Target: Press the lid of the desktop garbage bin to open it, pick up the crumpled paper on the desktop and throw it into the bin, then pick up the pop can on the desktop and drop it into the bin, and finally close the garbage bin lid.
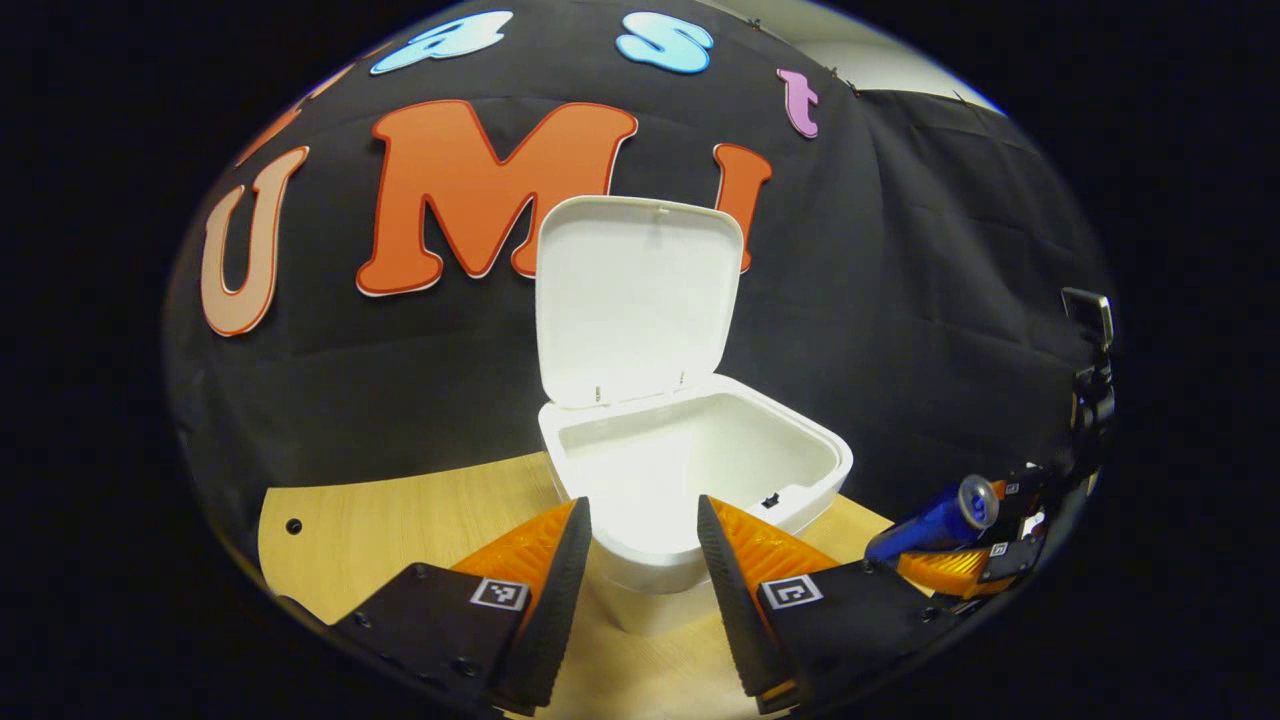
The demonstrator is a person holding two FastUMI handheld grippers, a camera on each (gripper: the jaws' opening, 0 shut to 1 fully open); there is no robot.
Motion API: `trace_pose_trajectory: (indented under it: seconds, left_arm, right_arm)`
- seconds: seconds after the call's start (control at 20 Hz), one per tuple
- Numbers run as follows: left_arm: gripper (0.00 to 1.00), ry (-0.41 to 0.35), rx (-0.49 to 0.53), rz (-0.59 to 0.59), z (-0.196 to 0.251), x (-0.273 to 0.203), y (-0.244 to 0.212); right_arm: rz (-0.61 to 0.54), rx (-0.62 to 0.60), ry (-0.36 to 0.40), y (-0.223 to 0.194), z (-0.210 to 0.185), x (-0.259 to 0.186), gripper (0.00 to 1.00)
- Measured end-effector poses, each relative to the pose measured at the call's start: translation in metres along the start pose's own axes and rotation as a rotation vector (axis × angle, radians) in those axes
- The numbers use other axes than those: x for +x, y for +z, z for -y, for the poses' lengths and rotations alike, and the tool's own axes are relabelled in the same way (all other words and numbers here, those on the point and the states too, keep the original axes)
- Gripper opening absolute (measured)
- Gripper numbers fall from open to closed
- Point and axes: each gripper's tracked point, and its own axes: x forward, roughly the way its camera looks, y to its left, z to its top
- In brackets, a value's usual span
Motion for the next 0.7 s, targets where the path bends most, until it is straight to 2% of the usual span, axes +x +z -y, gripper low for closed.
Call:
trace_pose_trajectory:
  seconds: [0.15, 0.3, 0.45, 0.7]
  left_arm:
    - [0.77, 0.032, -0.037, 0.039, -0.013, -0.007, -0.006]
    - [0.75, 0.088, -0.034, 0.053, -0.030, -0.026, -0.009]
    - [0.79, 0.137, -0.036, 0.053, -0.046, -0.037, -0.015]
    - [0.77, 0.199, -0.058, 0.052, -0.069, -0.055, -0.022]
  right_arm:
    - [0.041, -0.028, 0.011, 0.030, 0.000, -0.009, 0.77]
    - [0.089, -0.037, 0.027, 0.062, 0.002, -0.017, 0.78]
    - [0.143, -0.072, 0.026, 0.103, 0.001, -0.018, 0.78]
    - [0.205, -0.033, 0.067, 0.143, 0.000, -0.010, 0.77]
